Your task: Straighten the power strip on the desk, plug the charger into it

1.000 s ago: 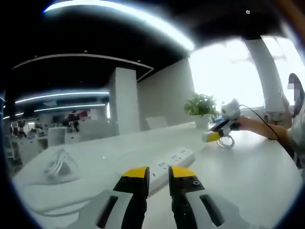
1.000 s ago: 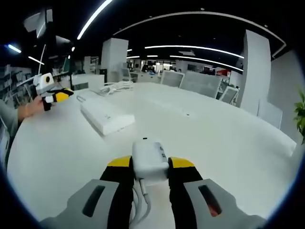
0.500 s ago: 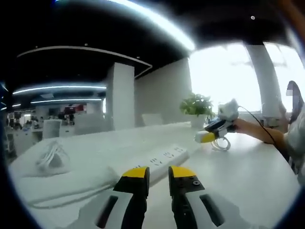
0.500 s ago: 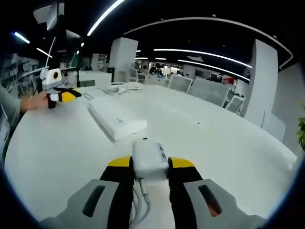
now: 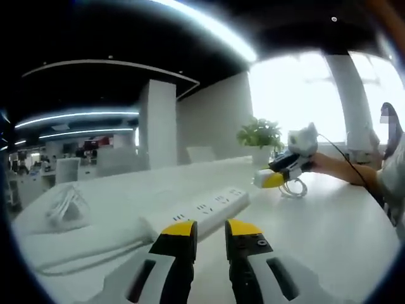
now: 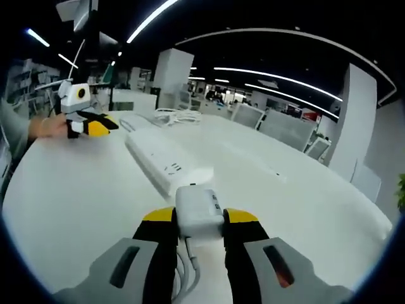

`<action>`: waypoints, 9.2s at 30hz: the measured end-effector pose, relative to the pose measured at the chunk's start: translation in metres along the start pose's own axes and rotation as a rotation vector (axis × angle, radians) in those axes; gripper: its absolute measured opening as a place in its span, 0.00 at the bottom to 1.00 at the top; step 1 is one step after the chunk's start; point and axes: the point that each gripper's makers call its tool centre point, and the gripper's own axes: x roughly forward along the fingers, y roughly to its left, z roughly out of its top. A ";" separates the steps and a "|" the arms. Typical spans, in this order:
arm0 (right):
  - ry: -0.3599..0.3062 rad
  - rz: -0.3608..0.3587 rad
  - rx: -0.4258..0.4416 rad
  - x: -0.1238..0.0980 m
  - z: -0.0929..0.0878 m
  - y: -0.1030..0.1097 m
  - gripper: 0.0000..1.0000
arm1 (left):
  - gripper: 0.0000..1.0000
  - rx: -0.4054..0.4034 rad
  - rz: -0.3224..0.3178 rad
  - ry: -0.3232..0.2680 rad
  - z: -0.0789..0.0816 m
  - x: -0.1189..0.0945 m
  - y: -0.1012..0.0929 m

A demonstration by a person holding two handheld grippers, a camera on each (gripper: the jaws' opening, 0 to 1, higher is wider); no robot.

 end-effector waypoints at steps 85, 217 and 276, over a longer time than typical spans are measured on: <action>0.577 0.110 -0.623 0.044 0.039 0.033 0.27 | 0.23 -0.018 0.025 0.034 -0.007 -0.002 0.006; 0.888 0.335 -0.828 0.083 0.038 0.065 0.32 | 0.23 -0.041 -0.021 0.063 -0.012 0.000 -0.009; 0.791 0.443 -0.690 0.069 0.041 0.055 0.26 | 0.23 -0.072 -0.020 0.072 -0.013 0.000 -0.006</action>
